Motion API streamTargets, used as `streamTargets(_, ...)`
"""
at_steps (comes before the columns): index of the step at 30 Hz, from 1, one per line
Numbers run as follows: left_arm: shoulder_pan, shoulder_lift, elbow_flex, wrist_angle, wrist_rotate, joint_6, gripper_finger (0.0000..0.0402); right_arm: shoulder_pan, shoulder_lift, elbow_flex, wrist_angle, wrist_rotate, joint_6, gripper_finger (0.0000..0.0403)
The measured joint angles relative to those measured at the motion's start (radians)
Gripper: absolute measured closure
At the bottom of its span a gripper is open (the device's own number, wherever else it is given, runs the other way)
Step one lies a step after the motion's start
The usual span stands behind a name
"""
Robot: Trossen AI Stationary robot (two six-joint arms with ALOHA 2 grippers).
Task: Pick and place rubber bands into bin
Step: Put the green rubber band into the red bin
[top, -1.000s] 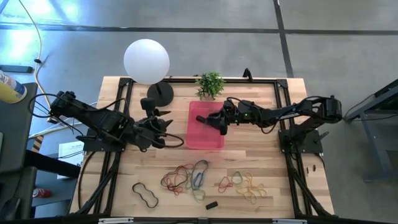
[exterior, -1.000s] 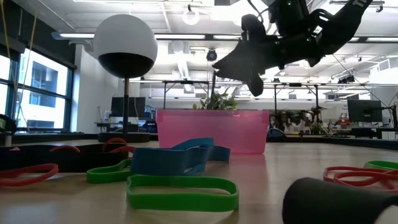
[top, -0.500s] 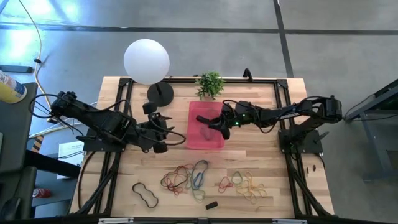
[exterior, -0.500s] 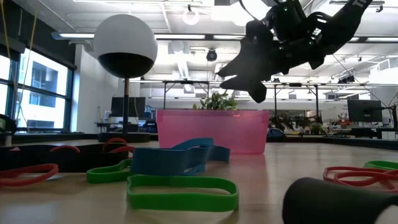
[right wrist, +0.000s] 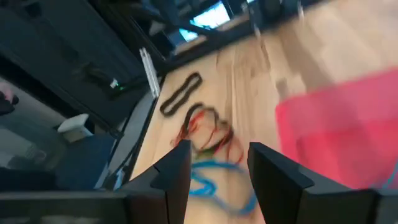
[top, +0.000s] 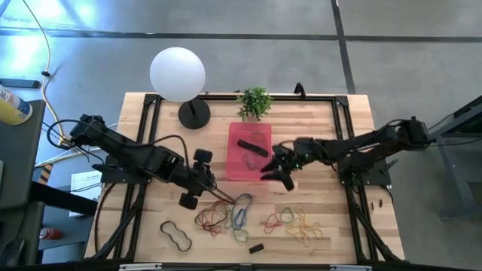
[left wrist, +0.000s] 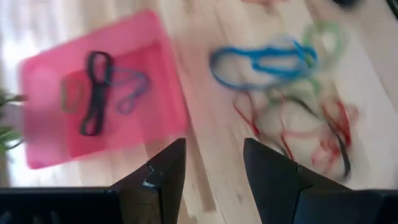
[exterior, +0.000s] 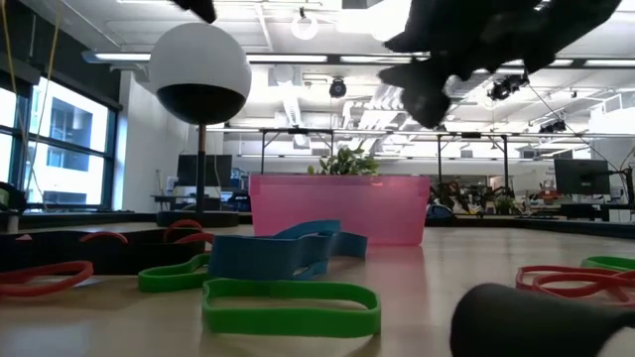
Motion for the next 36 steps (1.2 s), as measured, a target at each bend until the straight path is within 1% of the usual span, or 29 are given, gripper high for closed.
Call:
streamTargets(5, -0.001, 0.014, -0.001, -0.073, 0.014, 0.082, 0.0252, 0.174, -0.021, 0.000, -0.161, 0.204, 0.153, 0.0258)
streamTargets(8, 0.000, 0.012, -0.021, -0.053, 0.005, 0.129, 0.0252, 0.278, -0.021, 0.000, -0.222, 0.335, 0.286, 0.0258)
streamTargets(10, 0.000, 0.012, -0.043, -0.056, -0.027, 0.152, 0.0252, 0.347, -0.021, 0.000, -0.255, 0.430, 0.365, 0.0258)
streamTargets(13, 0.000, 0.011, -0.089, -0.030, -0.066, 0.163, 0.0252, 0.429, -0.021, 0.000, -0.277, 0.564, 0.436, 0.0258)
streamTargets(16, 0.000, 0.012, -0.130, -0.008, -0.046, 0.143, 0.0252, 0.482, -0.021, 0.000, -0.313, 0.659, 0.494, 0.0259)
streamTargets(18, -0.002, 0.012, -0.143, 0.001, -0.020, 0.099, 0.0252, 0.511, -0.020, 0.000, -0.349, 0.679, 0.514, 0.0259)
streamTargets(21, -0.019, 0.012, -0.156, 0.022, 0.007, 0.019, 0.0252, 0.545, -0.020, 0.000, -0.436, 0.658, 0.533, 0.0259)
streamTargets(25, -0.055, 0.012, -0.157, 0.109, -0.040, -0.065, 0.0252, 0.579, -0.020, 0.000, -0.568, 0.593, 0.564, 0.0259)
streamTargets(28, -0.068, 0.012, -0.157, 0.199, -0.078, -0.074, 0.0252, 0.603, -0.020, 0.000, -0.654, 0.586, 0.572, 0.0259)
streamTargets(32, -0.066, 0.012, -0.157, 0.264, -0.082, -0.093, 0.0252, 0.613, -0.020, 0.000, -0.718, 0.587, 0.546, 0.0259)
streamTargets(36, -0.066, 0.012, -0.157, 0.271, -0.107, -0.156, 0.0252, 0.613, -0.018, 0.000, -0.722, 0.585, 0.468, 0.0259)
